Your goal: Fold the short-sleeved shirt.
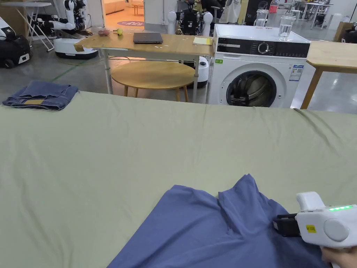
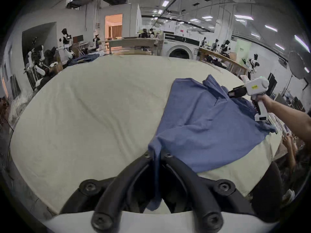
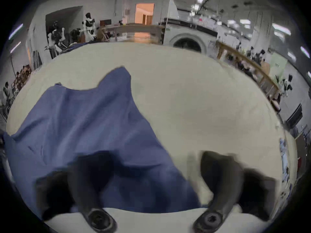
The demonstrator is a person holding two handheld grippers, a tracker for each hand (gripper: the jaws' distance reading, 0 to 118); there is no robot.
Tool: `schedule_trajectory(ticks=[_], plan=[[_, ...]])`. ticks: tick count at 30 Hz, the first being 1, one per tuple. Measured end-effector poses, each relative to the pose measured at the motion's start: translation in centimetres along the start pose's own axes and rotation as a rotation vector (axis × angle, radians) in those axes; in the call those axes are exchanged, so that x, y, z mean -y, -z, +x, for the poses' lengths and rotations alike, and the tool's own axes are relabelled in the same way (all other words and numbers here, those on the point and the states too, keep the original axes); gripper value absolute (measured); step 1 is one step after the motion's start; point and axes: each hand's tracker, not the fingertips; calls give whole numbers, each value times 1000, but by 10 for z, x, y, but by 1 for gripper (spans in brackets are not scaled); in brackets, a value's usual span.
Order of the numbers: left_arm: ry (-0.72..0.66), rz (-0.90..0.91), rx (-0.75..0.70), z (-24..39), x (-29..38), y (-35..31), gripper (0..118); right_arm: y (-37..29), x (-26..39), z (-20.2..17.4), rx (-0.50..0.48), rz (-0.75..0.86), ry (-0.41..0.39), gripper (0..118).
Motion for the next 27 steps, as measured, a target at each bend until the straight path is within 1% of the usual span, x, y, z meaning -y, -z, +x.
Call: schedule_trajectory(ticks=[1, 2, 3, 4, 5, 6, 8, 11, 13, 15, 18, 20, 27], plan=[[-3, -5, -2, 0, 0, 2, 1, -6, -2, 3, -33, 27, 32, 62], [-9, -5, -4, 0, 1, 3, 1, -14, 1, 1, -1, 75, 34, 36], [-15, -6, -2, -3, 1, 4, 1, -19, 3, 0, -28, 73, 46, 3], [-19, -9, -2, -2, 0, 5, 1, -25, 7, -3, -14, 84, 47, 3], [-19, -9, -5, -1, 0, 6, 1, -37, 8, -5, 24, 138, 40, 3], [-14, -10, -13, 0, -1, 6, 1, -48, 12, -9, 38, 184, 21, 3], [-5, -5, -27, 3, -3, 4, 1, -74, 17, -16, 53, 257, 19, 3], [-14, 8, -42, 6, -7, 3, 1, -116, 19, -26, 39, 344, 11, 3], [-49, 17, -22, 4, -13, 5, 1, -147, 18, -33, 26, 377, 8, 3], [-74, 38, -13, 6, -25, 3, 1, -174, 17, -39, 44, 401, -16, 3], [-79, 93, -51, 11, -57, -3, 1, -219, 6, -43, 58, 463, -37, 3], [-72, 141, -79, 13, -85, -8, 1, -247, -5, -41, 95, 511, -40, 3], [45, 303, -203, 47, -198, -47, 1, -351, -69, -19, 141, 691, -26, 3]])
